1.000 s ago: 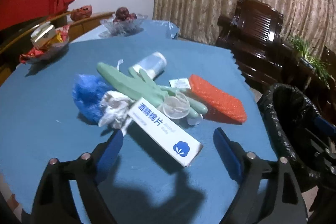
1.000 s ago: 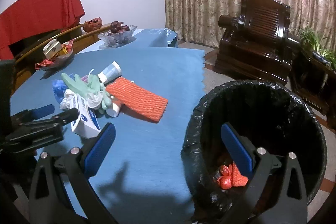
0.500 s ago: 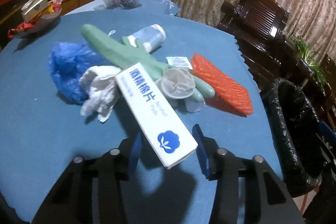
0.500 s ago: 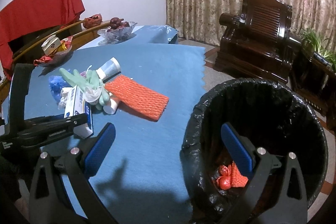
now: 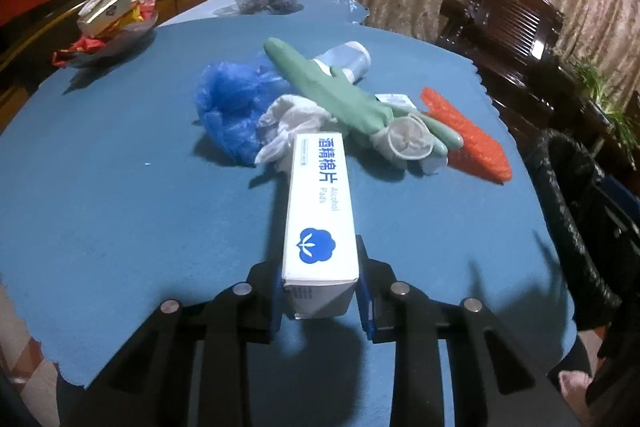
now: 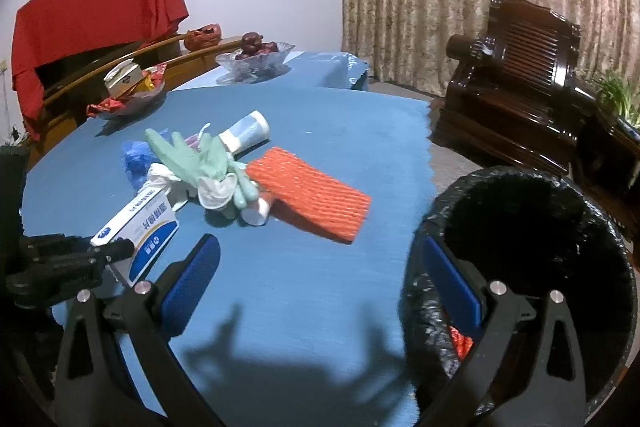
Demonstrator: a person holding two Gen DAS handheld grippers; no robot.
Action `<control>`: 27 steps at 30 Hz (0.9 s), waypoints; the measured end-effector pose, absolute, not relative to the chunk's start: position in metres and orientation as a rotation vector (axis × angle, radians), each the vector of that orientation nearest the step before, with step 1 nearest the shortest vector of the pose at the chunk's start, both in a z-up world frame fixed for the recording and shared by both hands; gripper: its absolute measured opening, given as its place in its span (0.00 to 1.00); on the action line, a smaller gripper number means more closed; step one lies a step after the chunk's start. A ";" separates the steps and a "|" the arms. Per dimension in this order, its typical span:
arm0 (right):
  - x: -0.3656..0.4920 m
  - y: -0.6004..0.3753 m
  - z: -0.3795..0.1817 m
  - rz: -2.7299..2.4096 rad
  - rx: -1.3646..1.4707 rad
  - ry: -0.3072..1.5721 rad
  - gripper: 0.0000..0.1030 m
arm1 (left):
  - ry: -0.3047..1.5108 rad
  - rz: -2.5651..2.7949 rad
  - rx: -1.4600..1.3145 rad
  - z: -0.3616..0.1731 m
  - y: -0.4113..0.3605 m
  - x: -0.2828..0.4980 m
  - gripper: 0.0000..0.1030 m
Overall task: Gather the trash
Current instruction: 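Grasp the white cotton-pad box with the left gripper while the right gripper grasps the orange foam net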
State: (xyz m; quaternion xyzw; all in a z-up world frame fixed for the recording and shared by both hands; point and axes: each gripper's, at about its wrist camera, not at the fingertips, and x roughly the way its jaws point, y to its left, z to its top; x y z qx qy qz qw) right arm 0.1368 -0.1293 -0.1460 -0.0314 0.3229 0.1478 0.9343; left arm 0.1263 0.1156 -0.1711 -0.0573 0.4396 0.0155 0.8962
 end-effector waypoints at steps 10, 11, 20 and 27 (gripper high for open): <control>0.143 -0.120 -0.145 0.311 -0.078 0.665 0.95 | 0.934 0.041 -0.136 -0.190 0.120 0.142 0.29; 0.144 -0.119 -0.145 0.312 -0.078 0.664 0.95 | 0.926 0.042 -0.141 -0.189 0.120 0.142 0.29; 0.163 -0.099 -0.146 0.342 -0.091 0.641 0.95 | 0.816 0.059 -0.138 -0.151 0.130 0.124 0.29; 0.194 -0.083 -0.155 0.348 -0.087 0.645 0.87 | 0.717 0.047 -0.124 -0.119 0.131 0.133 0.29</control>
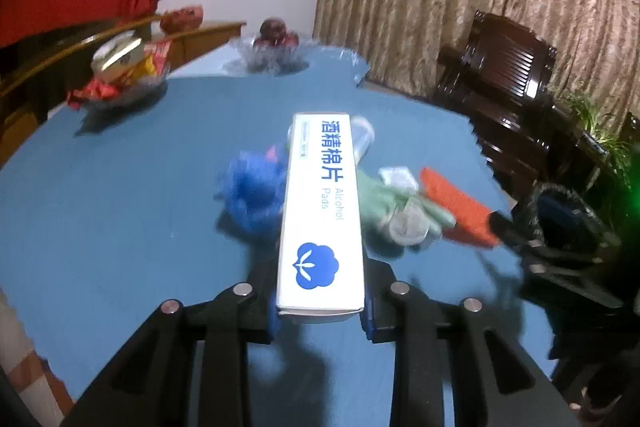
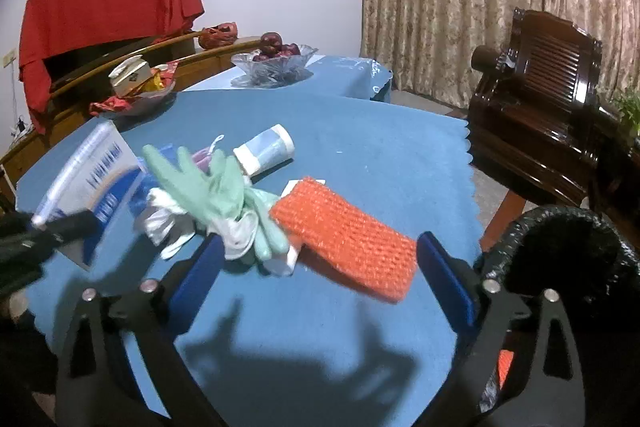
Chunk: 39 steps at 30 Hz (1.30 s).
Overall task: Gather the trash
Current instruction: 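Grasp the white cotton-pad box with the left gripper while the right gripper grasps the orange foam net, then carry the box and net over the bin and open both grippers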
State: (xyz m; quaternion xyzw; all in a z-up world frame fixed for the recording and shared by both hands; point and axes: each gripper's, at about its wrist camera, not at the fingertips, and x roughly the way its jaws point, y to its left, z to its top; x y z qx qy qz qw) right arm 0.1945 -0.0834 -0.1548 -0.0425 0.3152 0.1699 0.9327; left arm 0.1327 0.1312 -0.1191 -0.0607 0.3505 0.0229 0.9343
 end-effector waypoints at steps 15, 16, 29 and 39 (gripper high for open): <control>0.250 -0.082 -0.214 0.310 -0.098 0.840 0.62 | 0.744 0.008 -0.121 -0.137 0.116 0.191 0.29; 0.252 -0.082 -0.215 0.312 -0.094 0.848 0.58 | 0.747 0.006 -0.120 -0.139 0.116 0.191 0.29; 0.249 -0.090 -0.183 0.364 -0.071 0.802 0.09 | 0.743 -0.008 -0.093 -0.134 0.105 0.190 0.29; 0.219 -0.117 -0.123 0.358 0.004 0.700 0.09 | 0.698 -0.045 -0.080 -0.109 0.083 0.182 0.29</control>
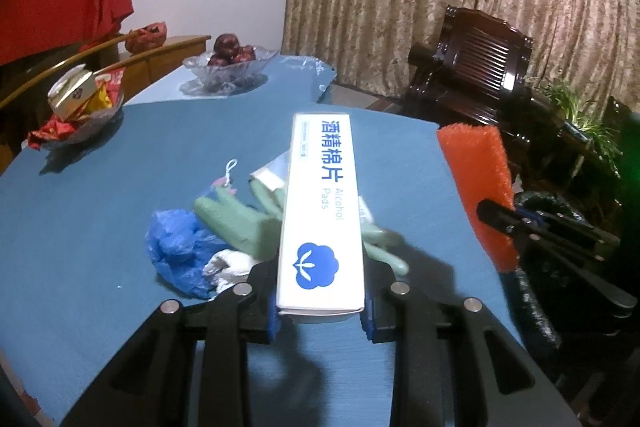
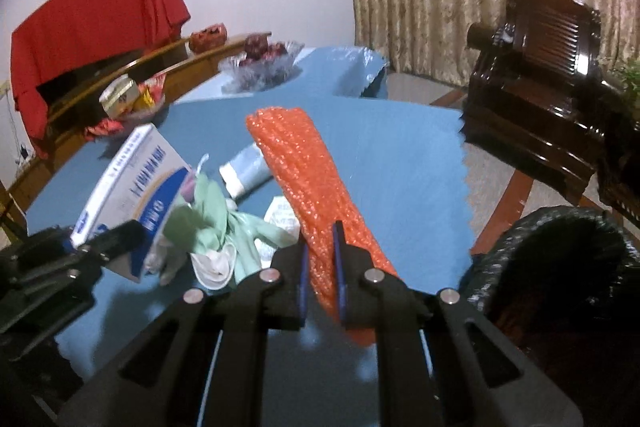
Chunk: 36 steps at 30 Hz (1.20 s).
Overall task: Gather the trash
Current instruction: 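Carry the box and net over the bin and open both grippers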
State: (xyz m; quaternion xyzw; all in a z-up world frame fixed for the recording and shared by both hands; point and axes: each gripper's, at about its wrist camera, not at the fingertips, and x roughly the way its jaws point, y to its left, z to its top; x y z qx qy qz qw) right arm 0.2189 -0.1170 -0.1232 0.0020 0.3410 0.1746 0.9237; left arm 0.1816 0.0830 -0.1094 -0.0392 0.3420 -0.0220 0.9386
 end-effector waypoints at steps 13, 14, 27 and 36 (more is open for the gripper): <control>0.168 -0.190 -0.078 0.266 0.049 0.622 0.10 | 0.660 -0.184 -0.055 -0.083 0.014 0.172 0.29; 0.164 -0.199 -0.077 0.251 0.054 0.620 0.10 | 0.661 -0.199 -0.054 -0.083 0.007 0.172 0.29; 0.130 -0.291 -0.084 0.067 0.106 0.620 0.10 | 0.673 -0.377 -0.007 -0.083 -0.081 0.178 0.29; 0.118 -0.340 -0.105 -0.031 0.119 0.655 0.10 | 0.694 -0.485 0.043 -0.095 -0.141 0.184 0.29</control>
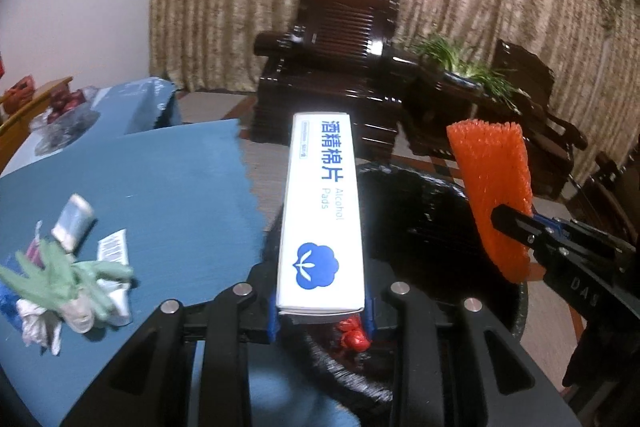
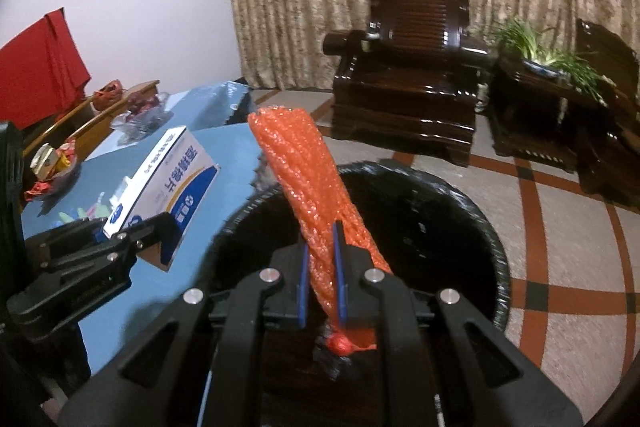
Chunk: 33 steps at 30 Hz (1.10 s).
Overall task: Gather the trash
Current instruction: 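Carry the box and net over the bin and open both grippers, then return both grippers over the table toward the green gloves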
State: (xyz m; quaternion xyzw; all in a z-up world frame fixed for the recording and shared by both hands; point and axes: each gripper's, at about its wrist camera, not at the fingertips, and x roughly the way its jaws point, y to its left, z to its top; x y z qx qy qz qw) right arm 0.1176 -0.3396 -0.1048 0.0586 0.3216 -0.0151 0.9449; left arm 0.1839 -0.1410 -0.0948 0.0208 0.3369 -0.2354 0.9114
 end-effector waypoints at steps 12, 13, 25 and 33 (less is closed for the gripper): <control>0.114 -0.379 -0.138 -0.119 0.159 0.718 0.15 | 0.729 -0.597 0.057 -0.110 -0.195 0.197 0.31; 0.113 -0.380 -0.140 -0.123 0.157 0.720 0.27 | 0.736 -0.603 0.048 -0.111 -0.196 0.198 0.36; 0.094 -0.378 -0.130 -0.184 0.154 0.633 0.94 | 0.688 -0.543 0.003 -0.098 -0.161 0.194 0.78; 0.103 -0.349 -0.112 -0.130 0.147 0.612 0.95 | 0.627 -0.435 -0.014 -0.076 -0.106 0.180 0.93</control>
